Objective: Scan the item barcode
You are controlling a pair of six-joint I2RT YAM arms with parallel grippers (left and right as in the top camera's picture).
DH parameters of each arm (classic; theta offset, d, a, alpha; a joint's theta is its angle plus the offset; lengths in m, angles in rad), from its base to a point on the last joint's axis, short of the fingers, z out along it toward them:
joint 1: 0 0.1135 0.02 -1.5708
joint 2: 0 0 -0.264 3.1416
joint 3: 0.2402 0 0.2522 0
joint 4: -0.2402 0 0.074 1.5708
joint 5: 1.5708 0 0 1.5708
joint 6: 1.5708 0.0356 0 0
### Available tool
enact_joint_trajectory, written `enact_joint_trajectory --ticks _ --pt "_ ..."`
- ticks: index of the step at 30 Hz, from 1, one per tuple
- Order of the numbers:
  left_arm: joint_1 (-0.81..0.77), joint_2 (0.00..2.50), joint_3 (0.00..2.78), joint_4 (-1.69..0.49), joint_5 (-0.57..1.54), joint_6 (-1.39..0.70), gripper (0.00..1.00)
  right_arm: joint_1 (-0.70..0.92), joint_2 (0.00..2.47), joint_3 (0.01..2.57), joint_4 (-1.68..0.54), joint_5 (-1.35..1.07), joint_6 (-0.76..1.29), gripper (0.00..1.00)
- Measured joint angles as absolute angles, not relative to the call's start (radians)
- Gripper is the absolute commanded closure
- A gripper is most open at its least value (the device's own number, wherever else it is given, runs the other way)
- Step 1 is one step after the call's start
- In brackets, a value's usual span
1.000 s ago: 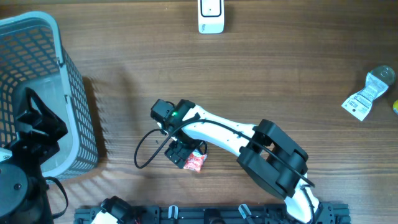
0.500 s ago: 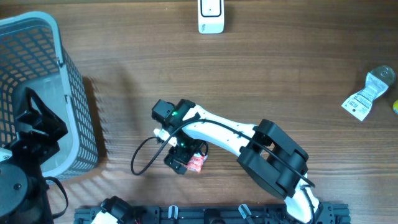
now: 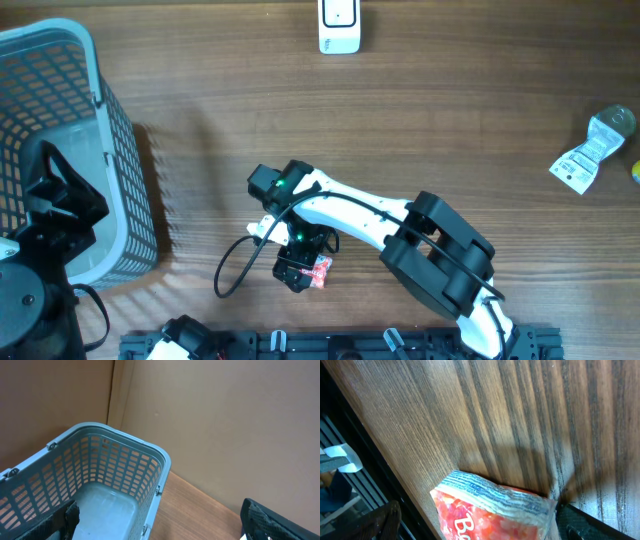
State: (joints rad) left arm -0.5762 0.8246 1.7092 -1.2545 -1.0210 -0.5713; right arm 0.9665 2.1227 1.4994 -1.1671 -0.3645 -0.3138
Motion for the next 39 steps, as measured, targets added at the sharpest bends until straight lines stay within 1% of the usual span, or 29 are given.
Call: enact_joint_trajectory --ticks 8,17,26,39 --pt "-0.576 0.825 1.709 -1.255 -1.021 -0.571 0.0 0.966 2.118 1.483 -1.137 -0.347 -0.301 0.01" --pt "-0.576 0.825 1.709 -1.255 -1.021 -0.571 0.0 0.966 2.056 1.385 -1.028 -0.347 -0.28 0.0" --pt "-0.576 0.825 1.709 -1.254 -1.021 -0.571 0.0 0.966 2.05 1.377 -1.018 -0.346 -0.278 0.02" --pt "-0.576 0.825 1.709 -1.275 -1.021 -0.571 0.0 0.979 2.045 1.374 -0.985 -0.284 -0.255 0.01"
